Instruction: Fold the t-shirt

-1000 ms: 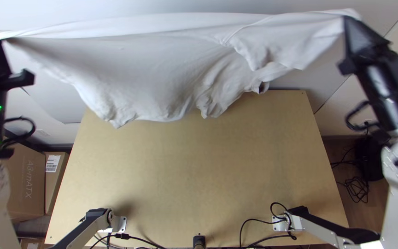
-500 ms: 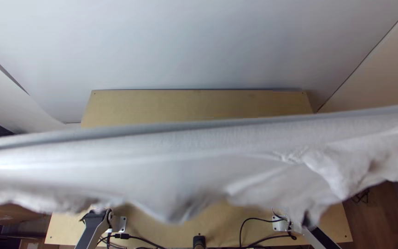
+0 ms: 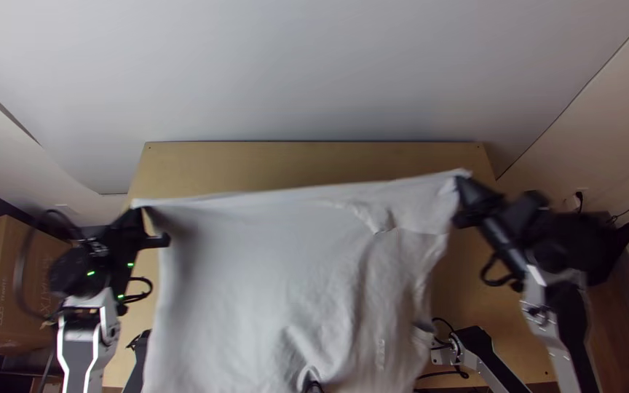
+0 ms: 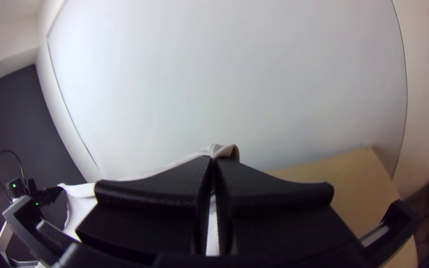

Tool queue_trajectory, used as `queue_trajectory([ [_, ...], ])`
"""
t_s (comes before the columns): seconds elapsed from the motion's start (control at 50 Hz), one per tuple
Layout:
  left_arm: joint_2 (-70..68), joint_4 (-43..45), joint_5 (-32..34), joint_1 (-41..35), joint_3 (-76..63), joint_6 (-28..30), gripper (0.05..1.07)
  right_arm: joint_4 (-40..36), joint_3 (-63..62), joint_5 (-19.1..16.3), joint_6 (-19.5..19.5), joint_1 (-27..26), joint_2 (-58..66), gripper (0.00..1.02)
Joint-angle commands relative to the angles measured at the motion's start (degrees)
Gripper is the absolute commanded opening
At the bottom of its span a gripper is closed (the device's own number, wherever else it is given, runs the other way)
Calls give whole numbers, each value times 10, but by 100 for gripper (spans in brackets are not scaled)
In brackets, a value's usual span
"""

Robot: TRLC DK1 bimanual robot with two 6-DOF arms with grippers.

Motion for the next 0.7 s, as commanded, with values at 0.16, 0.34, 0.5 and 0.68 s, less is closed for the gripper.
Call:
queue_trajectory([
  [0.16,143,155,33,-16,-141,-36,8,208,-209,5,34,-9,120,2],
  [0.34,303,259,32,-20,-114,-40,8,312,-181,-3,41,-39,291,2],
  [0.5,453,309,34,-10,-51,-36,8,317,-99,-12,41,-56,414,2],
  [0.68,583,311,45,-7,46,-36,8,317,-15,-21,41,-74,527,2],
])
